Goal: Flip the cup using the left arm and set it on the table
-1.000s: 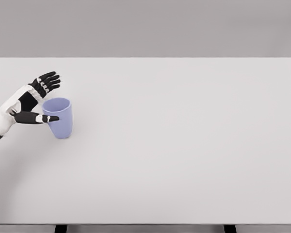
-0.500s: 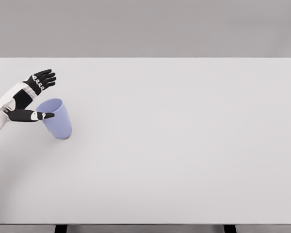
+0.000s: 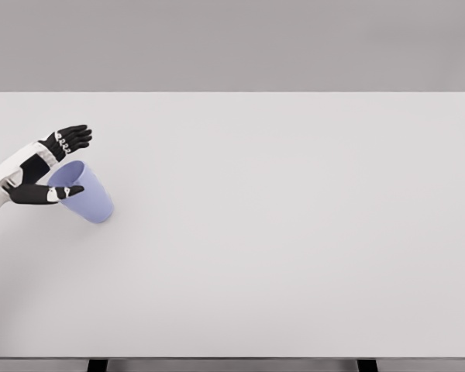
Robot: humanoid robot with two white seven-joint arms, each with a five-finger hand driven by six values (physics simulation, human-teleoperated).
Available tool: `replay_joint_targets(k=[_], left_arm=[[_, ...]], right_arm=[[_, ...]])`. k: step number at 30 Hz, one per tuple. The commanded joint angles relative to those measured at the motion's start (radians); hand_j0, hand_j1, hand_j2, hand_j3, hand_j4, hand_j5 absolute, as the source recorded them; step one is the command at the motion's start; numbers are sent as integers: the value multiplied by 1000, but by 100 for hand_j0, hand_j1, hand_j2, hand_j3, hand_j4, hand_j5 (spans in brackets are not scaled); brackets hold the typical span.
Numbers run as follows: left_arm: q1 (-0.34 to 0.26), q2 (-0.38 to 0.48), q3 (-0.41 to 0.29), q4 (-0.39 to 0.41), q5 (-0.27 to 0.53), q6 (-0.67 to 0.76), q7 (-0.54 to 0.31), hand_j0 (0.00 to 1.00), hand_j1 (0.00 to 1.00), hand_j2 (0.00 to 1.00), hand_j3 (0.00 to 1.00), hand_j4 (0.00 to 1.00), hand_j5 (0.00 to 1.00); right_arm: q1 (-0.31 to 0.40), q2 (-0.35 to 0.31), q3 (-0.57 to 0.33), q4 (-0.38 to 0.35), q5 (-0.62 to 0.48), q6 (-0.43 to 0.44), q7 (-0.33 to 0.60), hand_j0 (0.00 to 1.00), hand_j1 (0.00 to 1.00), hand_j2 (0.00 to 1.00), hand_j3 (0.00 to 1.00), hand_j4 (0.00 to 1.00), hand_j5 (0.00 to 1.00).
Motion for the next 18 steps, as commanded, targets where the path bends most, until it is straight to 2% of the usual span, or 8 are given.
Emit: replay_joint_targets(k=[1,12,18], left_arm=[[0,12,15,-29,-27,-1,3,100,100,100,100,100,100],[2,7,14,-120,-47,-1,3,100,100,100,100,100,100],[3,7,15,-144,-56,-1,3,100,100,100,100,100,100]], right_arm=[[0,0,0,0,0,0,0,100,100,100,100,100,100],[2,0,0,-1,0,0,0,100,100,100,100,100,100],[0,0,0,0,0,0,0,100,100,100,100,100,100]])
